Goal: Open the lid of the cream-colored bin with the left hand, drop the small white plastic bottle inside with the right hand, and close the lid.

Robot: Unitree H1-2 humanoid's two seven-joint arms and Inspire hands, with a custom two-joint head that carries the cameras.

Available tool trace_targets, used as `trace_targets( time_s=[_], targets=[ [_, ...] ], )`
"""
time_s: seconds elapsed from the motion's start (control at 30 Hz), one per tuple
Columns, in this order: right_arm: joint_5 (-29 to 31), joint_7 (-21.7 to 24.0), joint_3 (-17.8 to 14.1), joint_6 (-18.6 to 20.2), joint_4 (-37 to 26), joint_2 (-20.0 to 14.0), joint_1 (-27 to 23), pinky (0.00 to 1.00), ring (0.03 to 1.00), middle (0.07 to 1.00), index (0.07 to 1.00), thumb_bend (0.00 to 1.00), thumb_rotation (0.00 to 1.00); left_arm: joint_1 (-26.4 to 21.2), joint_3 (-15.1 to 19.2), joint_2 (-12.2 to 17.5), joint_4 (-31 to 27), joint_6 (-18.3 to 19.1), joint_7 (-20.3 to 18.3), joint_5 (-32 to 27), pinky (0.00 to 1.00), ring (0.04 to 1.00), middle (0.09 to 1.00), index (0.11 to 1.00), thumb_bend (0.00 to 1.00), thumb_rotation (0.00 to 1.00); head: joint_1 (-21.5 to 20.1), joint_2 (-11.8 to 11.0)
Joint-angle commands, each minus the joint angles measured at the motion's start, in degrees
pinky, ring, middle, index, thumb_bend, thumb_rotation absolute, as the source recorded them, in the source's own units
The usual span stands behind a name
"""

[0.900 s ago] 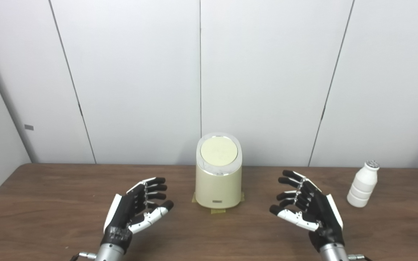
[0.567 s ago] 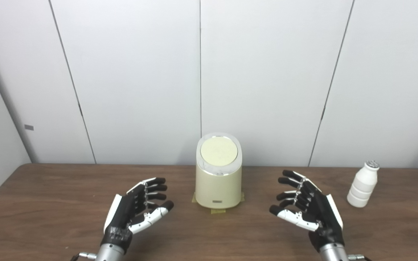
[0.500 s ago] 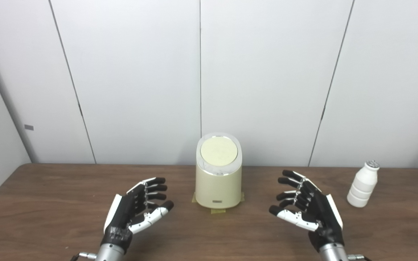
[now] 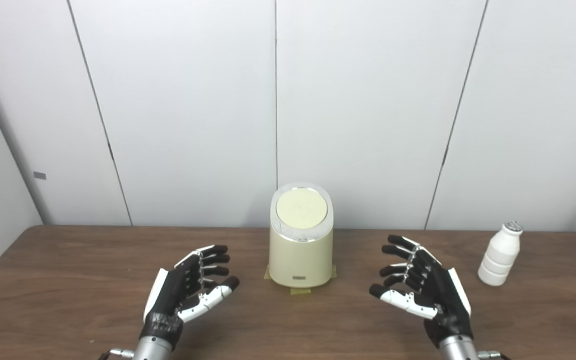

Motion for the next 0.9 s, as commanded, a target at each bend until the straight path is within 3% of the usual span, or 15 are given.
trace_targets(
  time_s=[0.0,0.1,0.3,0.4,0.67,0.87],
  targets=[
    [-0.2,-0.3,0.0,-1.0,-0.9,0.2,-2.6,0.43,0.539,0.723,0.742,0.84,0.16,-2.6,0.3,-1.2,-1.4,-1.1,1.7,0.0,0.6,0.763,0.829,0.841,0.74,0.3,0.0,0.0],
    [0.2,-0.2,-0.1,-1.2,-0.6,0.2,-2.8,0.43,0.534,0.722,0.744,0.84,0.16,-3.7,0.3,-1.8,-1.5,-0.7,3.0,0.9,0.67,0.826,0.896,0.908,0.76,0.35,0.2,-0.2],
    [0.1,-0.2,-0.2,-1.9,-0.1,0.0,-3.0,0.42,0.53,0.72,0.74,0.83,0.14,-9.5,-0.9,-1.3,0.3,-0.1,3.7,4.3,0.85,0.902,0.928,0.989,0.77,0.4,0.3,-0.5],
    [0.2,-0.2,-0.3,-2.3,0.4,-0.1,-3.0,0.43,0.534,0.719,0.741,0.83,0.15,-13.0,-1.5,-1.6,0.9,2.2,4.6,6.1,0.95,0.938,0.939,0.999,0.81,0.41,0.3,-0.6],
    [-0.1,-0.2,0.0,-1.8,-0.7,0.0,-2.4,0.43,0.53,0.716,0.741,0.83,0.15,-21.9,-2.6,-2.1,4.8,6.1,4.8,7.0,0.95,0.98,0.983,1.0,0.81,0.37,0.2,-0.6],
    [0.1,-0.1,-0.1,-2.0,-0.7,0.1,-2.4,0.43,0.53,0.717,0.743,0.83,0.15,-28.5,-4.3,-2.1,11.9,4.8,5.2,8.6,0.96,0.997,0.993,1.0,0.84,0.32,-0.3,-0.4]
  ],
)
